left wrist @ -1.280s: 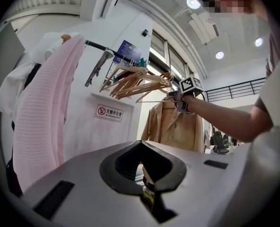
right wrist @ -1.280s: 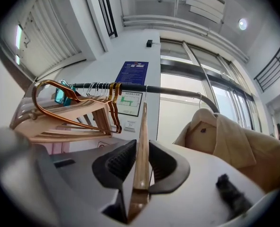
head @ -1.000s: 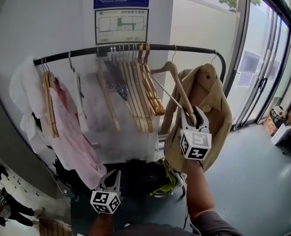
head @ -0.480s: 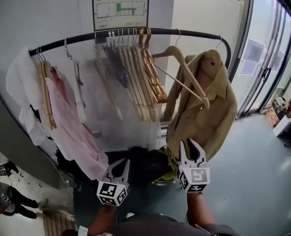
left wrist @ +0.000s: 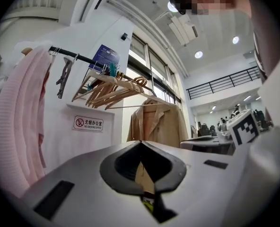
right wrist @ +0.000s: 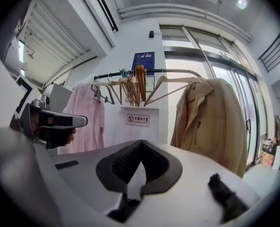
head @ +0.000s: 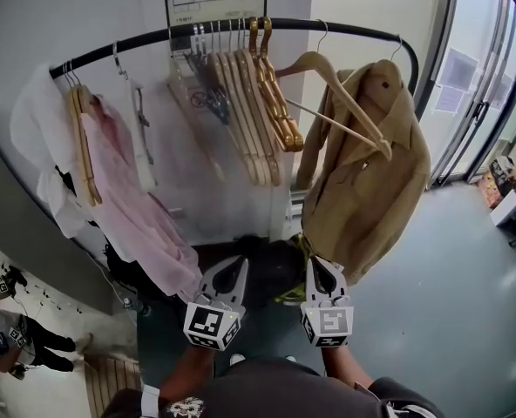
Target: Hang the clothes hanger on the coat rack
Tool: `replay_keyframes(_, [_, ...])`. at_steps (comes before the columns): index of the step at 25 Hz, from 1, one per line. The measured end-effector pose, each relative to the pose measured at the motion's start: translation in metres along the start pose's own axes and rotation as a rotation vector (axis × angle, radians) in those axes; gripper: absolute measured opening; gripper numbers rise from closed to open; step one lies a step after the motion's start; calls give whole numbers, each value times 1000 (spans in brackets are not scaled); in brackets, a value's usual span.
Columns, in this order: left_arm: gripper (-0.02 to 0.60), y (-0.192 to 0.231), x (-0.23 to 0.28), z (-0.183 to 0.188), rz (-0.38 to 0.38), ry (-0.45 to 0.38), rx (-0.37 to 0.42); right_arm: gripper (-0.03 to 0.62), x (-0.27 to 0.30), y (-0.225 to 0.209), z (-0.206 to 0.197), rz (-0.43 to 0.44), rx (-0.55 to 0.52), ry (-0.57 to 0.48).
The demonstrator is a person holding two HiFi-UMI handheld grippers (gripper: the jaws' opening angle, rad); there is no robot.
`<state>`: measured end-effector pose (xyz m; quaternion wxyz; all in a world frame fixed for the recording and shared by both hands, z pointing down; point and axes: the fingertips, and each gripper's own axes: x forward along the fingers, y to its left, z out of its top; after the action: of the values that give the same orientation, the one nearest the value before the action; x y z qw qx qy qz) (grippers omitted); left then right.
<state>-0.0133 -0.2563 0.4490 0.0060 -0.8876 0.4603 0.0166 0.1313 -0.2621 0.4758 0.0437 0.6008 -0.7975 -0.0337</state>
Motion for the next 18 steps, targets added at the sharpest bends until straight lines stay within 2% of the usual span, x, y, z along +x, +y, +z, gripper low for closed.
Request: replay_keyframes(18, [5, -19, -7, -7, -18, 17, -24, 14, -9, 12, 7, 27, -17, -25])
